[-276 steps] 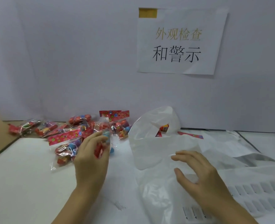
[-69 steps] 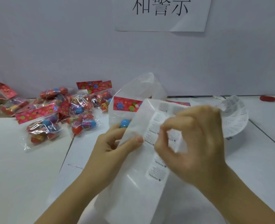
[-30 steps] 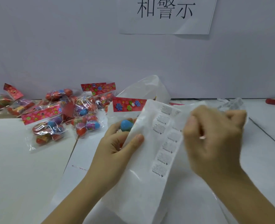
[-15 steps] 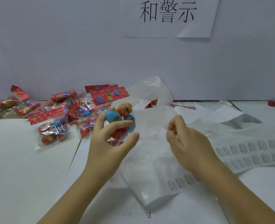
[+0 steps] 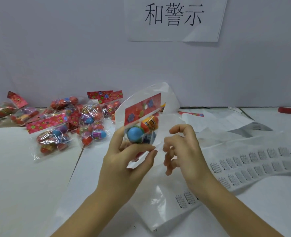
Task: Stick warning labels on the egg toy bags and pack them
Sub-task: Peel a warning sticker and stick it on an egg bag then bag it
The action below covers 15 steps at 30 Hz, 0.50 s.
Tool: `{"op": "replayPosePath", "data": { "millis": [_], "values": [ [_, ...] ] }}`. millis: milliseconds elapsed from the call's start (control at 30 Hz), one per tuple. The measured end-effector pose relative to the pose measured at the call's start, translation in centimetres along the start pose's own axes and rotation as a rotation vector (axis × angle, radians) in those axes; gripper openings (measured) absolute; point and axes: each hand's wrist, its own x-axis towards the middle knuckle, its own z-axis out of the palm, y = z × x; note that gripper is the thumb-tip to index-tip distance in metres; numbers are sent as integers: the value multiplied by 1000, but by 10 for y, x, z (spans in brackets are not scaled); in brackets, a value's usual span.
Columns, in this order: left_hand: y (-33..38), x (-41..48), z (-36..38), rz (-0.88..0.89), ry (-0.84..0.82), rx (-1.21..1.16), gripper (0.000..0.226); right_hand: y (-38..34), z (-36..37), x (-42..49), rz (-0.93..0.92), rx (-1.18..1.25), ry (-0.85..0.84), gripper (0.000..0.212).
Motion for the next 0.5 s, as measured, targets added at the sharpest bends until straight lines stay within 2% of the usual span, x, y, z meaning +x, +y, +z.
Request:
{"op": "replayPosePath", "data": {
  "millis": [100, 167, 233, 333, 400, 433, 500],
  "values": [
    [4, 3, -3, -165, 49, -161, 8, -5, -7, 3, 31, 332, -174, 33],
    [8, 8, -7, -388, 44, -386, 5, -7, -11, 4, -35, 250, -230, 33],
    [8, 10, -7, -545, 16, -532, 16, -7, -13, 5, -120, 63, -208, 28],
    [11, 12, -8, -582, -18, -562, 23, -4, -15, 2, -232, -164, -166, 13],
    [13, 12, -9, -572, -26, -567, 23, -5, -14, 1, -307, -222, -146, 8],
    [13, 12, -9, -574, -31, -574, 23, -4, -13, 0, -339, -201, -123, 11],
    [13, 13, -10, -599, -17, -613, 24, -5, -12, 2, -365, -8, 1, 14]
  ]
}}
